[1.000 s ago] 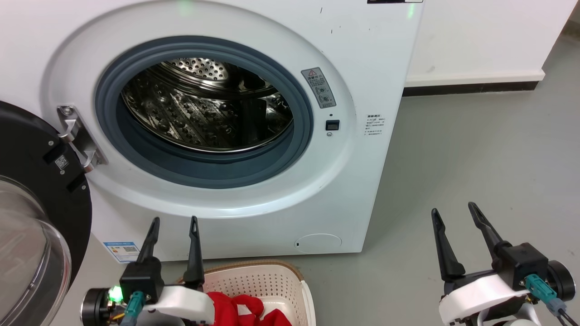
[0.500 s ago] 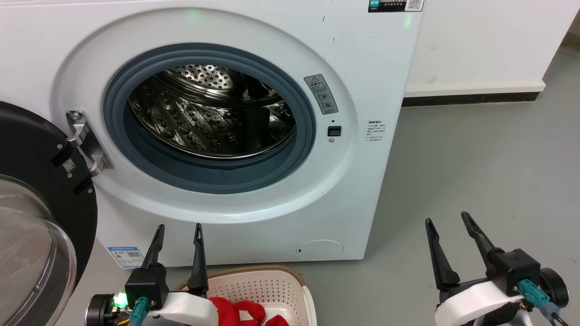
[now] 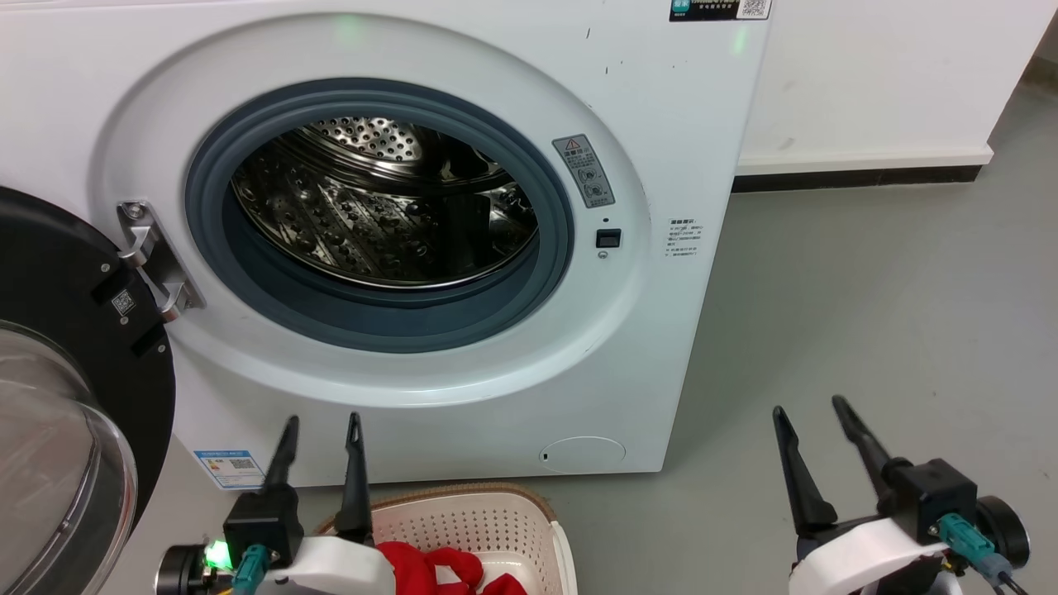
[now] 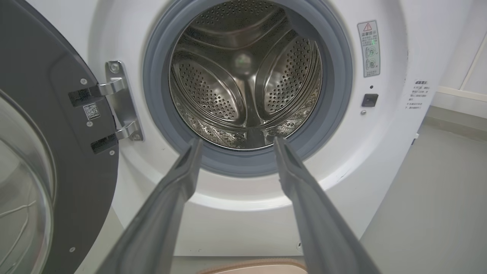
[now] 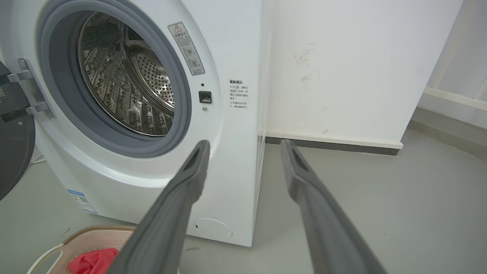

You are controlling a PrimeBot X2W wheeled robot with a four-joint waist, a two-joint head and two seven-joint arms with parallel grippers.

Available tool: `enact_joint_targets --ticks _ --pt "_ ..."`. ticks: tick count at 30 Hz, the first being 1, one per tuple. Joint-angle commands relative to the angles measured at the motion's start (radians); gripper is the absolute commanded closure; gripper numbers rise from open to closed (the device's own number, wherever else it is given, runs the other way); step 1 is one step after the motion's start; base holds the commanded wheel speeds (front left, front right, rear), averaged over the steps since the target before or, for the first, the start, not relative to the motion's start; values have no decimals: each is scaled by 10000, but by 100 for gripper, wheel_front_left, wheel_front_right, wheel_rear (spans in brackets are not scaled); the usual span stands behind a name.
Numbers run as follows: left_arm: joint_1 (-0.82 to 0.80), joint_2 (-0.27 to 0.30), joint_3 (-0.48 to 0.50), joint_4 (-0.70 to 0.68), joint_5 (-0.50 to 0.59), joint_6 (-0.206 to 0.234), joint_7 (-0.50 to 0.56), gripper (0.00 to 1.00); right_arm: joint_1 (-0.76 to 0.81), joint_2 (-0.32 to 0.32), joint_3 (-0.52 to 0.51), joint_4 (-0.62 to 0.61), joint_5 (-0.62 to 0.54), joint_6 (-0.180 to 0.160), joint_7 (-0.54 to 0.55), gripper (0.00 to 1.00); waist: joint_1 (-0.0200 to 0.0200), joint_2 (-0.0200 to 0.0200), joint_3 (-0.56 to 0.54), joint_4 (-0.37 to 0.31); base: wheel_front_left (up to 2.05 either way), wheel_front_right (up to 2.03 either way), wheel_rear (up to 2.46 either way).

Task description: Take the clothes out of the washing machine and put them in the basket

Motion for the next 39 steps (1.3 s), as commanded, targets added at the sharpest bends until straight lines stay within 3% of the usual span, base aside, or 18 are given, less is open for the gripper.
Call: enact_joint_targets --ticks 1,22,39 --pt "38 -12 -6 84 2 2 4 100 20 2 8 94 -2 0 4 100 1 0 0 -1 0 0 0" --pt "-268 -27 467 329 -3976 -502 1009 100 -330 -233 -124 565 4384 -1 400 100 1 0 57 104 0 0 0" --pt "-457 -31 737 418 -6520 -821 1622 100 -578 -324 -292 848 7107 -1 712 100 1 0 102 187 0 0 0"
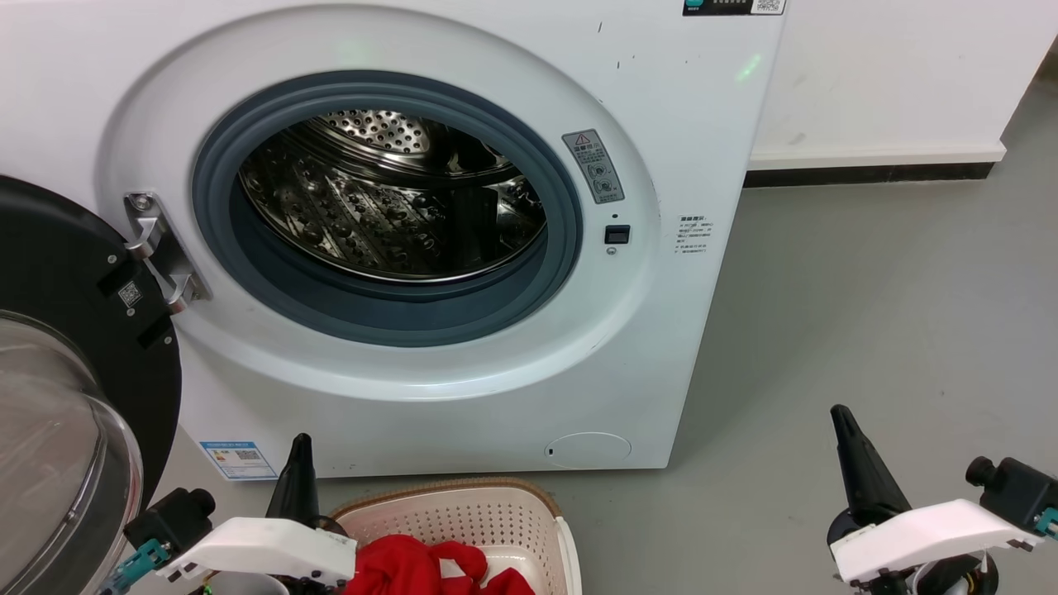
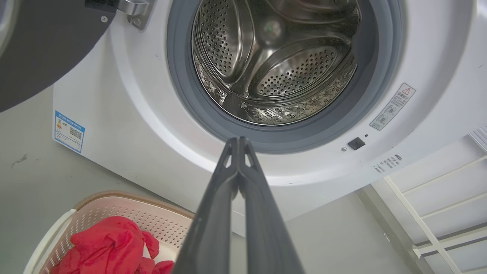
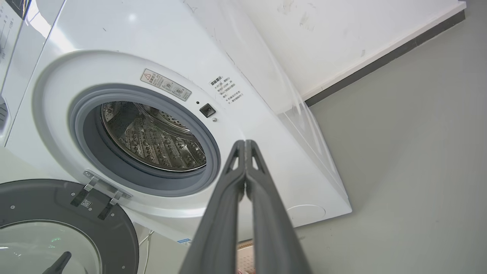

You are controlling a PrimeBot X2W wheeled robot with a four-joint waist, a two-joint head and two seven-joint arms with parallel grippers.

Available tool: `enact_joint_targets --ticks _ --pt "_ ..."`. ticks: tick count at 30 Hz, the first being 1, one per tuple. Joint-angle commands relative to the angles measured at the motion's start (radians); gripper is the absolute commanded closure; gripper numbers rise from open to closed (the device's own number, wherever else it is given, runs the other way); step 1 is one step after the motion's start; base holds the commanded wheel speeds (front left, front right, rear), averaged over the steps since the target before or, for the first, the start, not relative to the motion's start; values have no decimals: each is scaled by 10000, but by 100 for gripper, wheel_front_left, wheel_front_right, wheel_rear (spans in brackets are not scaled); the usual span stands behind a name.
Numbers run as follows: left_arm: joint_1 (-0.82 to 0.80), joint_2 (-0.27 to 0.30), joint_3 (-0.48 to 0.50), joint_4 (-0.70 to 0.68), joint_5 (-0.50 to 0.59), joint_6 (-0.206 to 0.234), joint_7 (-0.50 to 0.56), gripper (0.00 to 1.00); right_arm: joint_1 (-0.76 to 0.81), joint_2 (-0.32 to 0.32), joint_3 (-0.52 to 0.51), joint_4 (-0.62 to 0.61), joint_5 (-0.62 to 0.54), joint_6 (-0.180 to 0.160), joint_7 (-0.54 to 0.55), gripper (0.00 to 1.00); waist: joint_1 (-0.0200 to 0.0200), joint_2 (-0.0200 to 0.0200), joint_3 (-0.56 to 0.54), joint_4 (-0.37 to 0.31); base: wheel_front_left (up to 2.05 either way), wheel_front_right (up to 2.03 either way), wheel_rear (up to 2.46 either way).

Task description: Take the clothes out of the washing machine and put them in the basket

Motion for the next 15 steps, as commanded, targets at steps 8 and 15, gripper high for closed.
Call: enact_joint_targets --ticks 8,15 --pt "-353 13 181 -52 -1287 -195 306 100 -390 -98 -131 48 1389 0 179 100 0 0 23 42 0 0 0" --pt "-412 12 281 -14 -2185 -302 525 100 -480 -113 -214 151 2336 0 301 100 0 0 42 78 0 0 0"
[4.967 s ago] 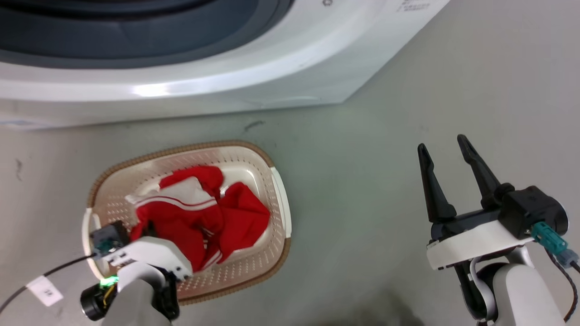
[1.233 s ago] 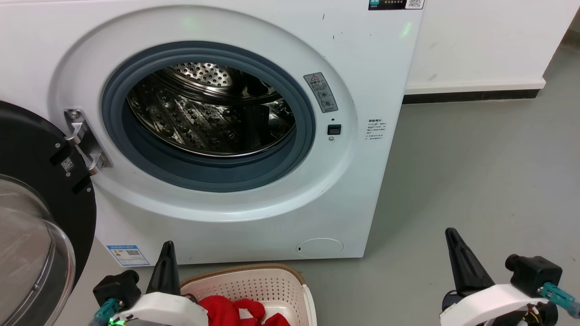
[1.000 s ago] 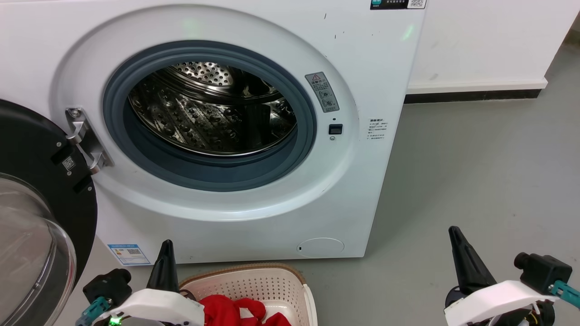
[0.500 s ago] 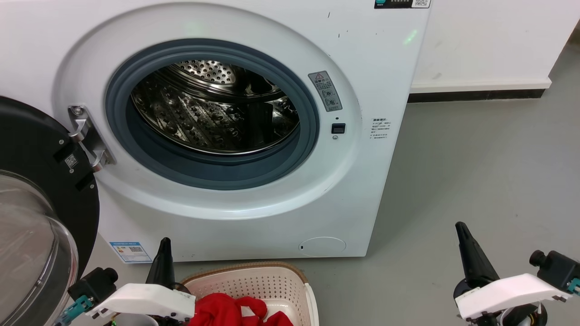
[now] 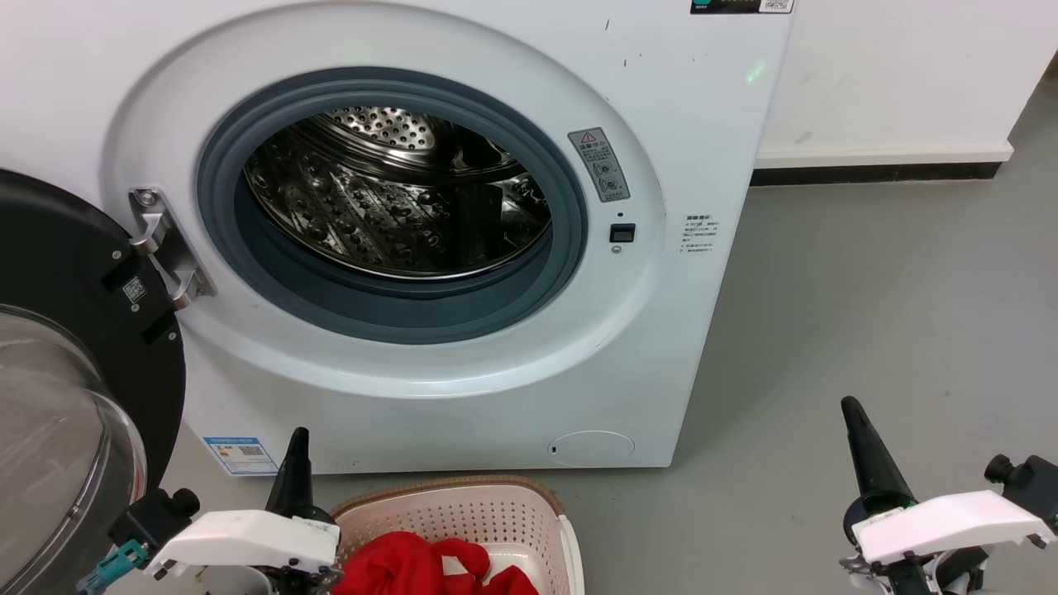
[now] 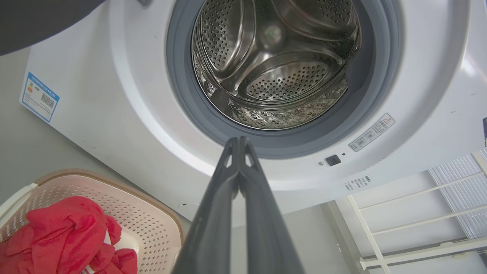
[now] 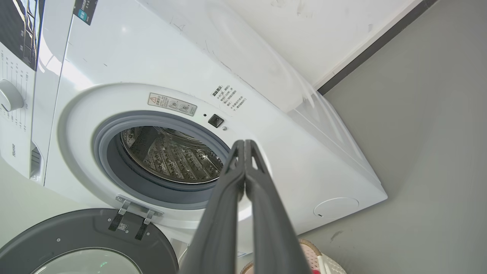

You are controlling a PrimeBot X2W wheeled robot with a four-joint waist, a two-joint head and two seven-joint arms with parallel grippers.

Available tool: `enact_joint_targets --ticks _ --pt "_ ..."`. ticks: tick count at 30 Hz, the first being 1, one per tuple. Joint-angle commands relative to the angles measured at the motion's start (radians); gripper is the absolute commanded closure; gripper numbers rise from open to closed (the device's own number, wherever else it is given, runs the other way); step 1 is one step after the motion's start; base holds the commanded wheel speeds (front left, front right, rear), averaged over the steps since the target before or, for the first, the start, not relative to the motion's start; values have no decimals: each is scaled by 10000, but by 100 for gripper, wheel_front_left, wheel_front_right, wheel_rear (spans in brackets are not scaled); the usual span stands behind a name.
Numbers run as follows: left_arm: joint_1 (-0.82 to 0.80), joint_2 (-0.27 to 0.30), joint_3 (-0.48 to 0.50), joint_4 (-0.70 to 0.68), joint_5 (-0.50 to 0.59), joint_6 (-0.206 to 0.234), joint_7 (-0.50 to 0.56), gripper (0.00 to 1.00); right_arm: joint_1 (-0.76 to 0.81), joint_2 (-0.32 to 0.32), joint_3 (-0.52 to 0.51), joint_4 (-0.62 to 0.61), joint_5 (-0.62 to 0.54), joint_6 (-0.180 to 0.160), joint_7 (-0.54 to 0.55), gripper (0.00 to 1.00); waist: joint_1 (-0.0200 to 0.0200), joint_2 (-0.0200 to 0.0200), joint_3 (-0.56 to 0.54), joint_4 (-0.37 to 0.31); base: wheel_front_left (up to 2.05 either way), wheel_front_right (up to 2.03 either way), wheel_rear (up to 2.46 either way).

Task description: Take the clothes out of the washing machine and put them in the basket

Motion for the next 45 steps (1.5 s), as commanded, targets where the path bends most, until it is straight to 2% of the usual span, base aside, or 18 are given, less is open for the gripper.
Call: enact_joint_targets --ticks 1,18,45 --pt "-246 14 57 -65 -293 -56 66 100 -269 -78 -40 -49 322 0 30 100 -1 0 4 7 0 0 0" --pt "-403 9 288 22 -2341 -320 579 100 -476 -85 -264 190 2457 0 348 100 -1 0 54 100 0 0 0" --pt "-587 3 574 136 -4861 -639 1210 100 -710 -45 -589 498 5027 -1 804 100 -1 0 130 240 0 0 0"
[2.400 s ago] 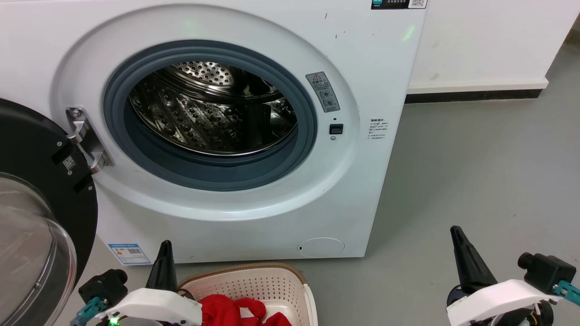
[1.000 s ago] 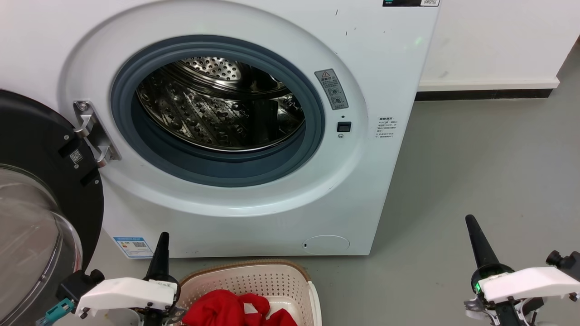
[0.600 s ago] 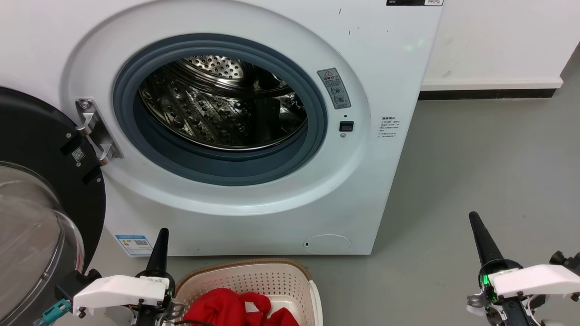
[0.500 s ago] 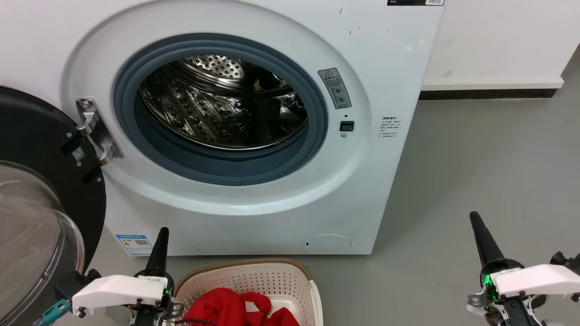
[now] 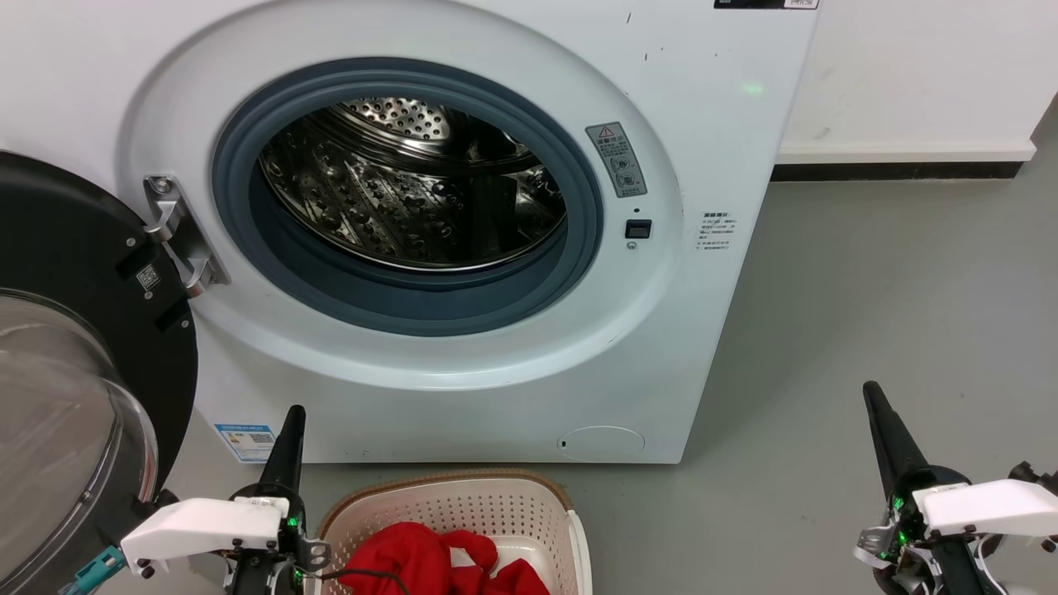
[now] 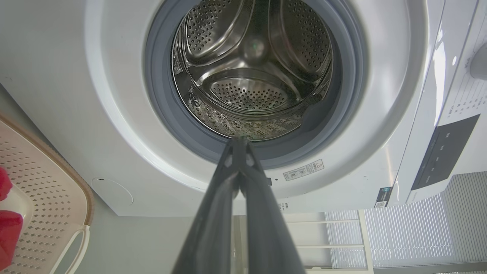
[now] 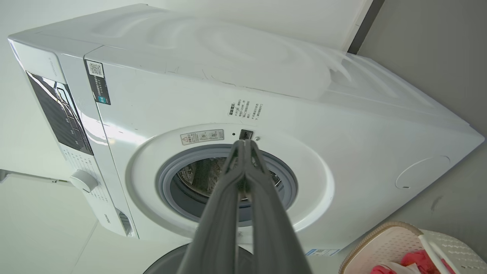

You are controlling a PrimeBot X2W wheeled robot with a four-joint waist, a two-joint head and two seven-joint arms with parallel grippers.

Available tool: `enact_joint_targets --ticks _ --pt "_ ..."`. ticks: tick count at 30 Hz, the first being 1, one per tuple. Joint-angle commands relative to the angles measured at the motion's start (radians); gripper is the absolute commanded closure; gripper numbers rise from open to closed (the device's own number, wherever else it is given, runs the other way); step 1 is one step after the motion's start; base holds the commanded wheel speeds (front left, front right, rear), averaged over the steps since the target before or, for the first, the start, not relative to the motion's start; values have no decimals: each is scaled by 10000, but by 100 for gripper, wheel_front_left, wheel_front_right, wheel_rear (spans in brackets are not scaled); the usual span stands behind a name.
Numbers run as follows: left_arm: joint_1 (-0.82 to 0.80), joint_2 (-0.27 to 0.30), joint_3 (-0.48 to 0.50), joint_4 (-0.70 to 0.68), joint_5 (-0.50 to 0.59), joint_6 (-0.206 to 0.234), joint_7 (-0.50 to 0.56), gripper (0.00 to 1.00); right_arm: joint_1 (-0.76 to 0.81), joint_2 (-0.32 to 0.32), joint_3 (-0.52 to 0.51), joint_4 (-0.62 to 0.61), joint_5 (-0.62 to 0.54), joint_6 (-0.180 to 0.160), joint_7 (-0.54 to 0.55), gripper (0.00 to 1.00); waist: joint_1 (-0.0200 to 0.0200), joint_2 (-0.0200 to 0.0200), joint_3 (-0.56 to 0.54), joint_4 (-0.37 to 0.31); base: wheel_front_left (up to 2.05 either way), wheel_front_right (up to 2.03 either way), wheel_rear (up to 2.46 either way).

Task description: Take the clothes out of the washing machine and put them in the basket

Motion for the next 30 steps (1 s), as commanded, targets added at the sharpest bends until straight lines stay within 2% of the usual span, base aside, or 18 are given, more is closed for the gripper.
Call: enact_joint_targets --ticks 1,30 --pt "-170 5 51 -12 -249 -66 85 100 -219 -18 -53 12 285 1 50 100 -1 -1 5 10 0 0 0" --pt "-291 -2 277 82 -2226 -326 577 100 -384 51 -350 260 2242 0 452 100 -1 -1 80 148 0 0 0"
